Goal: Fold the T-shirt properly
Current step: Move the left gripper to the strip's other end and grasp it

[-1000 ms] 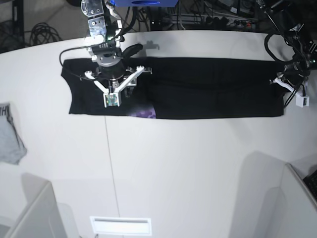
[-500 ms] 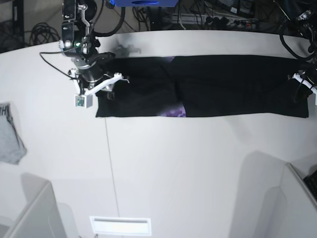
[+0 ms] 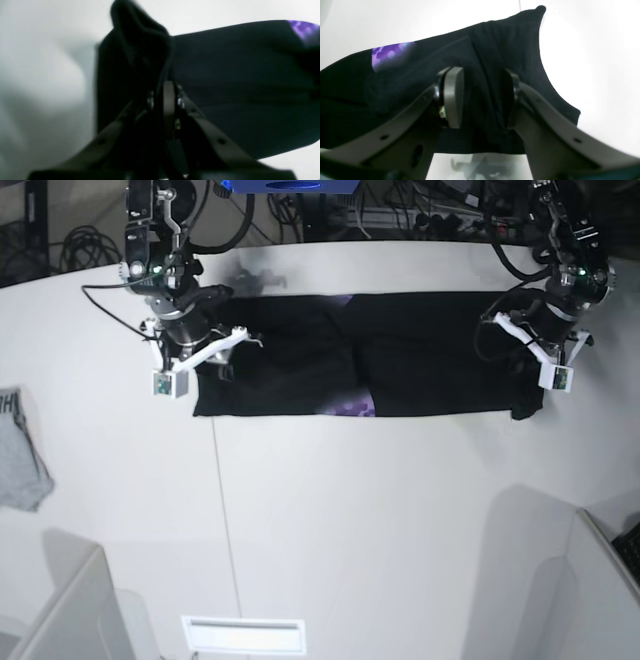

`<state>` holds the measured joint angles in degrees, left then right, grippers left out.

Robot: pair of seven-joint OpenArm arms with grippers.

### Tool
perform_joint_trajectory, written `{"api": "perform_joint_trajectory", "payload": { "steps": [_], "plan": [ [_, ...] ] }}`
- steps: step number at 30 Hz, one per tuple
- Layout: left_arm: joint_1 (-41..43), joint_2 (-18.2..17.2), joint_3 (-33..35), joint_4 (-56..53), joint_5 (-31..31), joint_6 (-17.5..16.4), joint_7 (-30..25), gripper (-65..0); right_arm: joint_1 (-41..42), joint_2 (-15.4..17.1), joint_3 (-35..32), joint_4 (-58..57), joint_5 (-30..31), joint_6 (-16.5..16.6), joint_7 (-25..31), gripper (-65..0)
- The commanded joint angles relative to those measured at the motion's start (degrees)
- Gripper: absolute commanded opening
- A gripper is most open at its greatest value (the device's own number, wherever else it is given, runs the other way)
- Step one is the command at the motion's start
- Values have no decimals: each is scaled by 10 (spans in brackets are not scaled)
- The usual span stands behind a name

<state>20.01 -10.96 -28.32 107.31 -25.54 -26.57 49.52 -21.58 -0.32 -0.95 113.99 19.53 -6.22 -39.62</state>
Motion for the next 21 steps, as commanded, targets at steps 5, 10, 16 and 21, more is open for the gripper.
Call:
{"api": "perform_joint_trajectory", "payload": {
  "steps": [5, 10, 16, 21],
  "plan": [
    [-8, 6, 84, 12, -8, 38, -12, -650, 1, 0, 0, 9, 4, 2, 12, -414],
    [-26, 20, 139, 12, -11, 81, -12, -650, 0, 0, 0, 9, 4, 2, 12, -414],
    [-40, 28, 203, 10, -12, 102, -12, -650, 0, 0, 0, 9, 4, 2, 12, -414],
    [-47, 40, 220, 7, -12, 125, -11, -650, 0, 0, 0, 9, 4, 2, 12, -414]
  ]
}}
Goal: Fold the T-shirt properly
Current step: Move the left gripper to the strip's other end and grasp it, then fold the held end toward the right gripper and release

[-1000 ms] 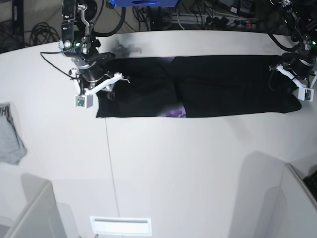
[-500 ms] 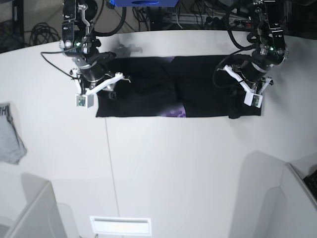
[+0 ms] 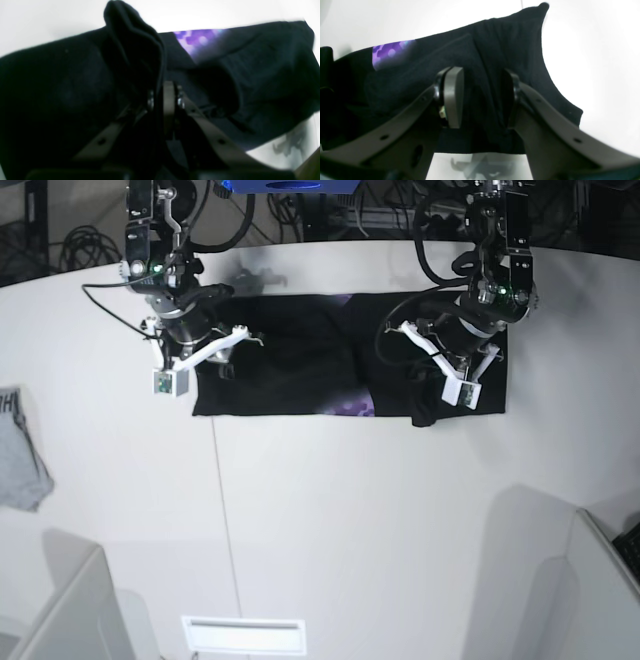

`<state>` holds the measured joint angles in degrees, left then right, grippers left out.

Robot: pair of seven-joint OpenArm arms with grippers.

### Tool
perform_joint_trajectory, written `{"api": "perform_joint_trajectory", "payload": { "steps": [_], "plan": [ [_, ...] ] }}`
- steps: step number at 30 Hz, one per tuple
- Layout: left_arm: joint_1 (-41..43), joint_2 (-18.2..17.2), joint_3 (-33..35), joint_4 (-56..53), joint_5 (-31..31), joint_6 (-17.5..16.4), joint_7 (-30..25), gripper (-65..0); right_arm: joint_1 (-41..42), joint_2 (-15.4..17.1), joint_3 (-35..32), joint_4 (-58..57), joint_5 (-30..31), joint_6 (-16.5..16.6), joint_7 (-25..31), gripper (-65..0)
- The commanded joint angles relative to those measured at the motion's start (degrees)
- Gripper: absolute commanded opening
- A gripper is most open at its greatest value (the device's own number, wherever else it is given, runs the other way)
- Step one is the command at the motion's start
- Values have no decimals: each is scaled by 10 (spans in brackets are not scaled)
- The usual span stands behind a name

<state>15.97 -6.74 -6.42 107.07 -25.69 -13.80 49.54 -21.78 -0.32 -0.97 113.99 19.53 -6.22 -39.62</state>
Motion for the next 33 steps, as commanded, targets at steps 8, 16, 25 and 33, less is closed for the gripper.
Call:
{"api": "perform_joint_trajectory", "payload": {
  "steps": [8, 16, 25, 33],
  "plan": [
    [-12, -4, 46, 9, -11, 23, -11, -650, 2, 0, 0, 9, 4, 2, 12, -414],
    [-12, -4, 47, 9, -11, 23, -11, -650, 2, 0, 0, 9, 4, 2, 12, -414],
    [-12, -4, 47, 9, -11, 23, -11, -650, 2, 0, 0, 9, 4, 2, 12, -414],
    [-12, -2, 51, 9, -11, 23, -11, -276, -5, 0, 0, 8, 4, 2, 11, -414]
  ]
}}
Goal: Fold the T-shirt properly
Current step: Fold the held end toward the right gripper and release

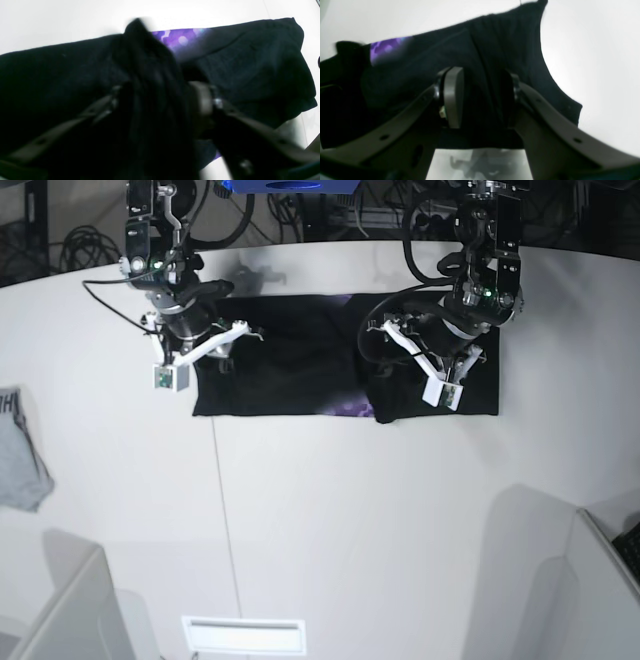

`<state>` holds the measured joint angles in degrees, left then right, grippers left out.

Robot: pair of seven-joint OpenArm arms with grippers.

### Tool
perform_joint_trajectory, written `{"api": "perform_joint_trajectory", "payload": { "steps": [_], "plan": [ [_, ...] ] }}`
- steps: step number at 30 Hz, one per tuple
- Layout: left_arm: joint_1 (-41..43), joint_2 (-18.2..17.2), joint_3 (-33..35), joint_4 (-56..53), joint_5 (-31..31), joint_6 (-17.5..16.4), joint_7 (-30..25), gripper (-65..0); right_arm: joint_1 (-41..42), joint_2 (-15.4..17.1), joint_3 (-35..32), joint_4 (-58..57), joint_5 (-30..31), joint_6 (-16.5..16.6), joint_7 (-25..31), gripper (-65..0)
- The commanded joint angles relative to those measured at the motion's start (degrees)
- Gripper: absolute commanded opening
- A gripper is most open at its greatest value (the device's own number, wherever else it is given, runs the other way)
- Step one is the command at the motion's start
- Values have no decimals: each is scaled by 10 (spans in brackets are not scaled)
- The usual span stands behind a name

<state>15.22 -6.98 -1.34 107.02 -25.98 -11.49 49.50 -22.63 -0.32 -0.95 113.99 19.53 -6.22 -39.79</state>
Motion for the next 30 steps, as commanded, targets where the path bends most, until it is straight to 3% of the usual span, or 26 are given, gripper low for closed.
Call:
{"api": "perform_joint_trajectory", "payload": {
  "steps": [1, 5, 9, 14, 16, 18, 20, 24, 28, 30],
  "plan": [
    [-4, 1, 9, 10, -8, 0, -11, -247, 3, 0, 0, 8, 4, 2, 12, -414],
    [-5, 2, 52, 10, -8, 0, -12, -191, 3, 0, 0, 8, 4, 2, 12, -414],
    [-12, 12, 87, 10, -8, 0, -12, -193, 5, 0, 6, 9, 4, 2, 17, -414],
    [5, -2, 75, 34, -9, 0, -12, -216, 20, -4, 66, 9, 15, 2, 12, -405],
    [30, -19, 33, 49, -9, 0, -12, -309, 25, 0, 97, 9, 65, 2, 10, -369],
    [47, -21, -22, 52, -9, -3, -12, -466, 36, 3, 135, 8, 128, 2, -18, -305],
    [60, -21, -94, 47, -9, -3, -12, -650, 60, 27, 170, 2, 183, 3, -72, -248],
    [67, -22, -227, 33, -4, -10, -13, -650, 106, 63, 195, -50, 273, 3, -140, -212],
    [68, -40, -328, -3, -3, -100, -13, -650, 136, 99, 194, -136, 310, 4, -147, -210],
    [68, -55, -361, -41, -3, -131, -15, -650, 140, 106, 193, -169, 330, 23, -148, -210]
  ]
}}
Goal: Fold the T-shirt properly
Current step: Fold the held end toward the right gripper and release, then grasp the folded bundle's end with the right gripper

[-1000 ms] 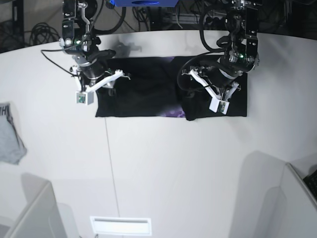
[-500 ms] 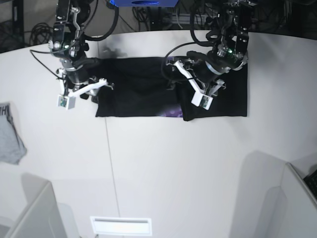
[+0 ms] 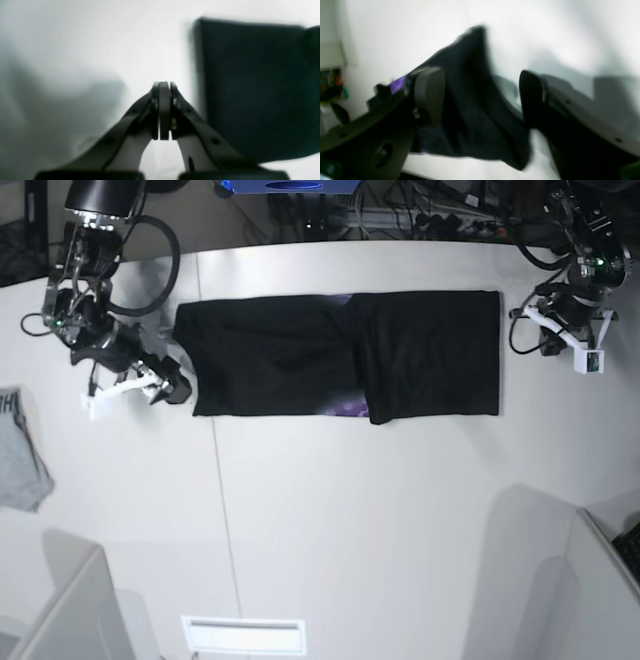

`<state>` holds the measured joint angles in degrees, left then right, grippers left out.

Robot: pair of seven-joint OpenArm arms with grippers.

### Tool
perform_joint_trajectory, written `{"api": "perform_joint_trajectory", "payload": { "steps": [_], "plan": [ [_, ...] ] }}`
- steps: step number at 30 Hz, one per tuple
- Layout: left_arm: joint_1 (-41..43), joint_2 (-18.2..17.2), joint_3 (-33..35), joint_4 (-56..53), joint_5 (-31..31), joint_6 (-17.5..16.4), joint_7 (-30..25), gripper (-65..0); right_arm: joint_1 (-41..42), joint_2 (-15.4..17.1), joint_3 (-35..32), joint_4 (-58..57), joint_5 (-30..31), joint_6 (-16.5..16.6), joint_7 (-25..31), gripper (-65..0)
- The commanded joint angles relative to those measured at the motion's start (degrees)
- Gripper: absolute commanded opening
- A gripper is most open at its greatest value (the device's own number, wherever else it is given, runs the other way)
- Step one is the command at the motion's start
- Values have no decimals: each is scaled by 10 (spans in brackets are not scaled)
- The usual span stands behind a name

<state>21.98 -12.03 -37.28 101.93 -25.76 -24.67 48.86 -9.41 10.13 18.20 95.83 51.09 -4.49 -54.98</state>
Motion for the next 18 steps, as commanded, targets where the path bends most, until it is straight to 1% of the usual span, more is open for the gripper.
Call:
{"api": "perform_joint_trajectory", "payload": {
  "steps": [1, 3, 7, 11, 16, 18],
  "plan": [
    [0, -13, -13, -11, -5, -2, -9, -650, 8, 6, 2, 0, 21, 25, 4, -210],
    [0, -24, -29, -42, -5, -6, -10, -650, 8, 16, 2, -23, 21, 52, 7, -212],
    [0, -39, -34, -76, -5, -6, -20, -650, 8, 19, 1, -59, 21, 92, 4, -212],
    [10, -37, -28, -78, -5, -6, -67, -650, 5, 18, -2, -87, 21, 137, 0, -212],
    [11, -39, 10, -79, -5, -5, -73, -650, 5, 19, -46, -103, 21, 197, -13, -213],
    [10, -38, 15, -79, -5, -4, -73, -650, 0, 17, -50, -111, 23, 210, -13, -213]
  ]
}}
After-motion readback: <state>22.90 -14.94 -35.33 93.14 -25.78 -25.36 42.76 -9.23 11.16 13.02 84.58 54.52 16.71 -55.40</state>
